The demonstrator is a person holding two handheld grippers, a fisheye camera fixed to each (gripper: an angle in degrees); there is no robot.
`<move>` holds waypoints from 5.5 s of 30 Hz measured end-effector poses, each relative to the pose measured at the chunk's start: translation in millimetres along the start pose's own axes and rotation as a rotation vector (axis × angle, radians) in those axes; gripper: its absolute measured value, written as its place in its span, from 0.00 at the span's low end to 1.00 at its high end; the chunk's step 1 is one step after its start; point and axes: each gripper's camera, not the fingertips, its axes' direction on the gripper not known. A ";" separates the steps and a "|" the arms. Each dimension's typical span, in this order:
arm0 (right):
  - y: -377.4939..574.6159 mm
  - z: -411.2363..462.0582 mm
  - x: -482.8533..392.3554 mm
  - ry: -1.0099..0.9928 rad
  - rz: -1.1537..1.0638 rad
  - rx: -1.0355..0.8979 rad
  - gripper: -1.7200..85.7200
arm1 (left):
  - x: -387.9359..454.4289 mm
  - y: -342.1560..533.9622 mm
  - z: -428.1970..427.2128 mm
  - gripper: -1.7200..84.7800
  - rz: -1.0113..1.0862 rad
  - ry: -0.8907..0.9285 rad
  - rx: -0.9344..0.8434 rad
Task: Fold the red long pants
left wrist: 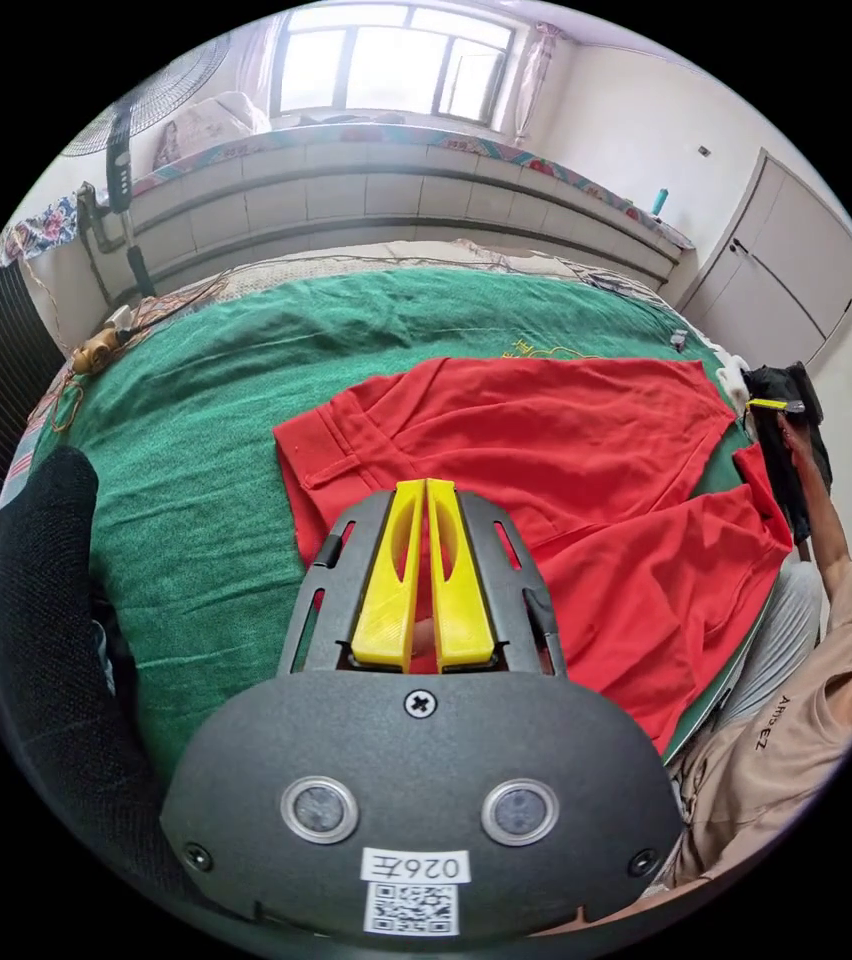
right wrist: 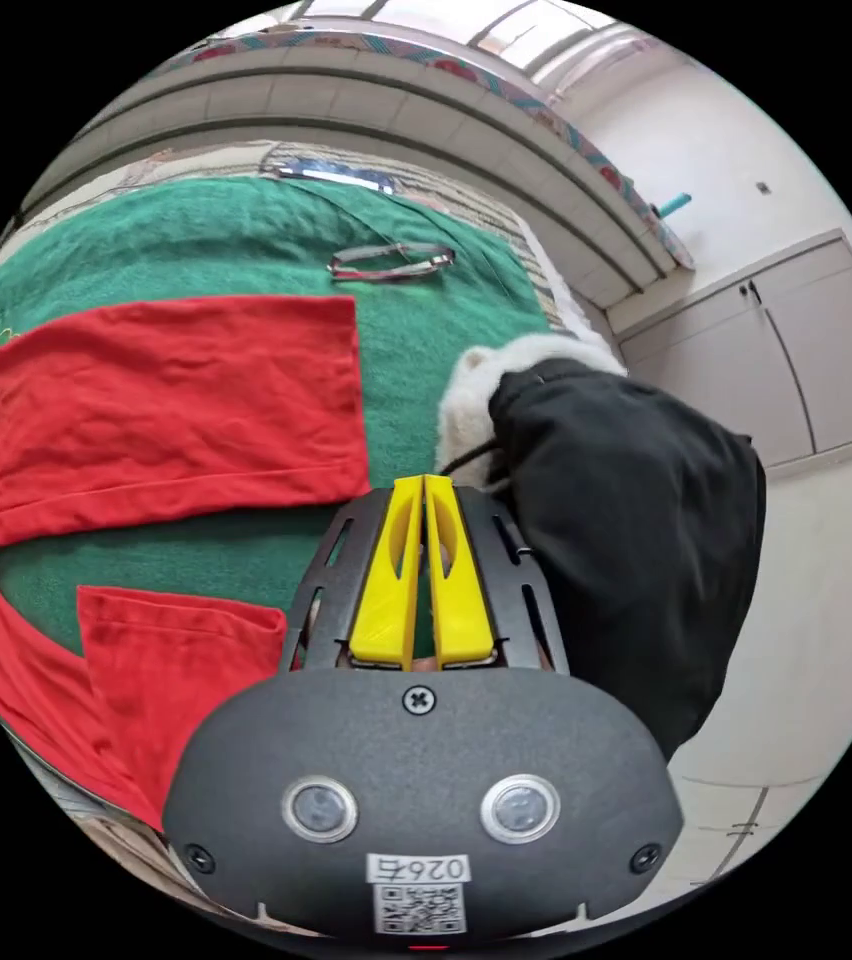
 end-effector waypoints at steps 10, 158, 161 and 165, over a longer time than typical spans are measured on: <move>-3.6 26.9 -74.0 0.060 -0.226 0.007 0.01 | 17.3 22.0 23.6 0.01 0.021 0.060 -0.078; -15.7 2.5 115.4 -0.650 0.054 0.308 0.12 | 266.7 -205.5 137.3 0.10 0.689 -0.113 -0.123; -39.2 -5.2 81.4 -0.572 -0.095 0.304 0.10 | 274.9 -206.6 174.2 0.06 0.713 -0.243 -0.271; -70.4 -3.6 59.9 -0.422 -0.138 0.185 0.02 | 294.1 -218.3 169.3 0.02 0.749 -0.311 -0.214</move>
